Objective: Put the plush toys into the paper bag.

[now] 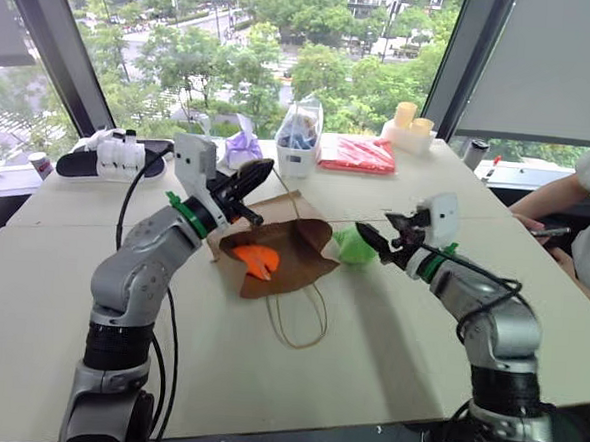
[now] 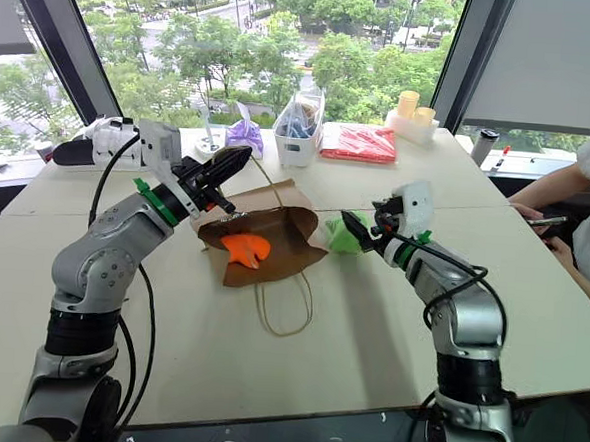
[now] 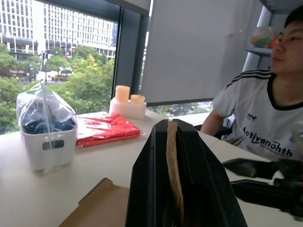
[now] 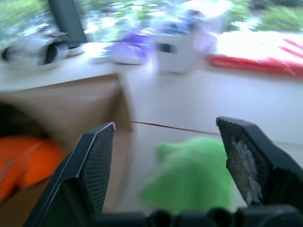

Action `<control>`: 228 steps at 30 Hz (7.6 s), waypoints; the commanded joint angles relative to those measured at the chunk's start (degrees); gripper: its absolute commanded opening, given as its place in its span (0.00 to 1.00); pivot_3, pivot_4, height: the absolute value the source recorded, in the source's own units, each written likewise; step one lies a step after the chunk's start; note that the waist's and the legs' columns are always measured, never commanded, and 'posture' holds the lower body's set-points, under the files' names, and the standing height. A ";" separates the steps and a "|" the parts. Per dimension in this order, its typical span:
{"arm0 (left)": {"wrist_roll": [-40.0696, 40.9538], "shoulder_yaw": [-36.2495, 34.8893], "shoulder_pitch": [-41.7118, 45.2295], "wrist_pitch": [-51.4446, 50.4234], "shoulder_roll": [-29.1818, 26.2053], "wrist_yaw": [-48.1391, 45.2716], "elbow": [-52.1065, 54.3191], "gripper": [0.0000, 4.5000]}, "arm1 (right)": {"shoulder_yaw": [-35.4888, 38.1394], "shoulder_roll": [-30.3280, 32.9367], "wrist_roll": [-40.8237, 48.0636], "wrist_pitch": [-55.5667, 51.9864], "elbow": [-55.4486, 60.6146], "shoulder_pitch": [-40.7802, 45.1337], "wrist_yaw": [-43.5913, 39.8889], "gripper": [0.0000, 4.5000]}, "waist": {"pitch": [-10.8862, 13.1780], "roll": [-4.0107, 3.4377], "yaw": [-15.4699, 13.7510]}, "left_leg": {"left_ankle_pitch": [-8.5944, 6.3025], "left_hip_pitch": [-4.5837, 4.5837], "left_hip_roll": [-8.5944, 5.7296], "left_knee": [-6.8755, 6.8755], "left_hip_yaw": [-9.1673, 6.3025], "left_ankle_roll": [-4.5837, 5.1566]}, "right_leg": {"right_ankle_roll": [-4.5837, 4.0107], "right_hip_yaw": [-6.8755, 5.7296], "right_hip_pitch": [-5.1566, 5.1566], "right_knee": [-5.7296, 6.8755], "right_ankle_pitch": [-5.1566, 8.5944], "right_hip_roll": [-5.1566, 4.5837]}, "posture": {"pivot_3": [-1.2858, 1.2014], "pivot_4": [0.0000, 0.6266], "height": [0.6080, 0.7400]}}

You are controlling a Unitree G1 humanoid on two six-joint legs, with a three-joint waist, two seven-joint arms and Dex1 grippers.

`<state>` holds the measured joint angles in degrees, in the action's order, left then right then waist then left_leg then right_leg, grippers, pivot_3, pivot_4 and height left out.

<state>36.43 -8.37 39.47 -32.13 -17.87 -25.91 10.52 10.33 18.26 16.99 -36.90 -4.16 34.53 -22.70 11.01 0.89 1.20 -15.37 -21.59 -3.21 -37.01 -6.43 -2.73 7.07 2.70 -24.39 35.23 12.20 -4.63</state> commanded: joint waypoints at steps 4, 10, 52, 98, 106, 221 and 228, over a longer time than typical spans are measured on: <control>-0.98 -0.37 1.58 1.77 -0.82 -0.28 0.92 0.00 | -4.32 -4.31 -6.98 16.89 -29.57 9.82 2.21 0.82 | 0.00 0.00 0.27 | 0.00 0.00 0.00 0.02 0.02 0.00 | 0.01 0.01 -0.02 -0.01 -0.01 -0.01 | 0.52 0.24 1.00; -0.83 -1.13 1.63 1.39 -1.13 0.22 1.17 0.00 | -6.56 -5.04 -10.68 27.20 -42.09 13.71 1.20 0.65 | -0.01 0.01 0.85 | 0.00 0.00 -0.01 0.02 -0.02 0.00 | 0.01 0.01 0.00 -0.02 -0.01 -0.01 | 0.52 0.24 1.00; 1.20 0.27 4.49 0.21 4.04 -0.44 -1.12 0.00 | -18.79 -16.53 -6.76 20.04 -13.42 7.01 6.92 0.99 | -0.01 0.01 -0.06 | 0.06 -0.43 -0.03 0.00 -0.16 -0.11 | -0.01 -0.04 -0.39 0.01 -0.04 0.00 | 0.52 0.24 1.00; -4.05 0.41 14.24 9.66 2.96 -5.38 -15.49 0.00 | -0.82 2.59 16.35 -13.57 27.50 0.11 0.03 0.01 | -0.02 0.01 -0.53 | 0.05 -0.41 -0.01 -0.17 -0.20 -0.07 | -0.01 -0.11 -0.23 -0.02 -0.03 0.05 | 0.52 0.24 1.00; -8.96 0.73 19.03 16.36 2.62 -8.55 -29.24 0.00 | 0.77 4.39 18.43 -15.42 25.77 4.12 0.51 0.01 | -0.02 0.01 -0.18 | -0.01 -0.48 -0.03 -0.04 -0.18 0.03 | 0.01 -0.11 -0.35 -0.05 -0.03 0.00 | 0.52 0.24 1.00; -1.74 8.05 -18.93 -10.10 -1.61 -2.78 8.88 0.53 | -7.31 4.48 18.33 -13.99 37.05 -18.24 8.24 0.08 | -0.05 -0.04 -0.40 | -0.01 -0.24 0.03 -0.10 -0.11 0.04 | -0.02 -0.06 -0.11 -0.03 -0.01 0.00 | 0.52 0.24 1.00; -1.17 8.36 -17.74 -9.88 -1.63 -4.08 8.43 0.01 | -5.69 5.89 18.95 -14.76 38.27 -19.39 7.48 0.08 | -0.05 -0.04 -0.44 | -0.01 -0.25 0.03 -0.11 -0.11 0.04 | -0.02 -0.06 -0.11 -0.04 -0.01 0.00 | 0.52 0.24 1.00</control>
<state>34.48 0.53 19.99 -42.99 -19.42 -28.71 18.06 2.78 23.12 34.74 -51.53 30.75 15.76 -14.51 10.96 0.86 0.76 -15.38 -21.83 -3.18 -37.12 -6.54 -2.69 7.05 2.64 -24.50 35.20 12.19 -4.63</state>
